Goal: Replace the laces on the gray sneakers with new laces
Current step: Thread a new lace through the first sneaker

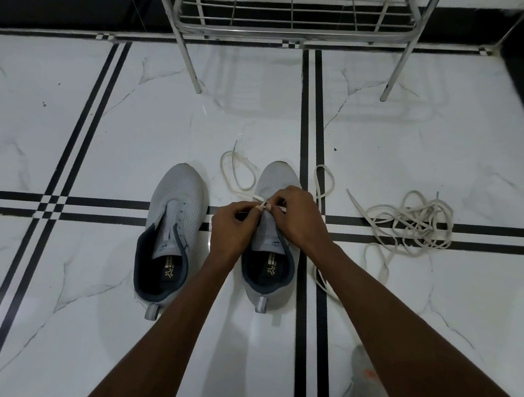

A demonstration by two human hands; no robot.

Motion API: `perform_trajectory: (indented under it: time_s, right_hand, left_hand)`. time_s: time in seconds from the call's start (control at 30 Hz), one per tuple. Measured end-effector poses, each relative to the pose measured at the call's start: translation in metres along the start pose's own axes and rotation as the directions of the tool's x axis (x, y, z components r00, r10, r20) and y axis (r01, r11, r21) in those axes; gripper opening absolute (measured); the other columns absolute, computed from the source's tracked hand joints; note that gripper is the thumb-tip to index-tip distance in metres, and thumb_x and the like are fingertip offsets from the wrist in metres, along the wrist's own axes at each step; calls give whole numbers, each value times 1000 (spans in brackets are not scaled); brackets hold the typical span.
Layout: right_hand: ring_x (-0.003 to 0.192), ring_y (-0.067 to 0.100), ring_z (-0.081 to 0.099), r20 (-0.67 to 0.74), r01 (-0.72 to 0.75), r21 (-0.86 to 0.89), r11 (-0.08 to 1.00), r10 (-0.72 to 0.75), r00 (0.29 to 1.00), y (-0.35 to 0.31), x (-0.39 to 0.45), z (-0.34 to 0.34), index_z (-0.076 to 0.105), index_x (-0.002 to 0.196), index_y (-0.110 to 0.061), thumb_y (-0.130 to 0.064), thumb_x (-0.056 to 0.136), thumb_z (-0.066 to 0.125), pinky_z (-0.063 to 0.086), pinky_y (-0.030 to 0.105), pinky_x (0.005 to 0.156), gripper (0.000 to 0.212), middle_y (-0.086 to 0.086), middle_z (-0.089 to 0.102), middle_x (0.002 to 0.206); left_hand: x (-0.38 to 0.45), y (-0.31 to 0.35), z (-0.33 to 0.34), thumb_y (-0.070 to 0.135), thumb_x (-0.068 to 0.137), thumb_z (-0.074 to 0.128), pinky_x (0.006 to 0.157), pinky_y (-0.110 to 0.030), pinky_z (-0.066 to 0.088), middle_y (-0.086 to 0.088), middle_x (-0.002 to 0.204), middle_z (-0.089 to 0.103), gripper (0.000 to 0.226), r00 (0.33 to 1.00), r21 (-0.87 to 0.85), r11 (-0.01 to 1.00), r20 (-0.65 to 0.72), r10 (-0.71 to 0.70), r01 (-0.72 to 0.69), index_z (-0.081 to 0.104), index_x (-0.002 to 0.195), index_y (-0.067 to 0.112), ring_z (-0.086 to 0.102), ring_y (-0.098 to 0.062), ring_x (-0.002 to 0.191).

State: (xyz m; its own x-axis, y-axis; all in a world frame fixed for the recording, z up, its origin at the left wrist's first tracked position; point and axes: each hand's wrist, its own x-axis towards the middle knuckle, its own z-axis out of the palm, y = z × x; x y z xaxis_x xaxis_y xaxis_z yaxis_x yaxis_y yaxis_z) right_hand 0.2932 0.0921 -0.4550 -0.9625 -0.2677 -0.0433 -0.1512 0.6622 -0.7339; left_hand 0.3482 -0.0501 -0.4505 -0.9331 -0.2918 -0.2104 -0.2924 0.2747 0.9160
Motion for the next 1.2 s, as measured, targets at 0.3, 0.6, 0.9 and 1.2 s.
perform_trajectory:
  time_s: [0.3,0.6,0.9,1.2]
  right_hand:
    - [89,11,56,-273,-128,104,986,152,950,-4,-11,13,70,89,-22,-23,76,84,51,31,79,19,-3,61,94]
    - [39,3,43,-106,-197,217,956,223,969,-12,-27,1,48,42,-28,-32,91,70,30,13,49,53,-13,43,37]
    - [55,-5,58,-43,-326,411,851,375,926,-12,-30,0,80,74,-9,-8,82,70,44,6,52,12,4,75,71]
    - [73,0,67,-119,-157,261,953,193,974,-6,-24,2,82,81,-16,-11,83,73,50,12,78,11,-6,74,74]
  left_hand:
    - [1,-7,-6,16,94,72,83,-36,59,-5,99,77,14,992,-243,963,73,-99,114,76,102,5,72,-19,96]
    - [-1,-5,10,20,96,68,82,-23,56,3,93,75,8,1000,-61,998,-15,-26,25,72,96,14,70,-8,90]
    - [-14,-6,-4,22,102,51,69,-31,44,-7,93,66,18,874,52,942,-393,-286,332,61,104,6,63,-25,87]
    - [-6,-6,6,19,93,72,80,-30,54,0,96,72,10,949,291,907,14,315,-305,76,97,11,64,-8,89]
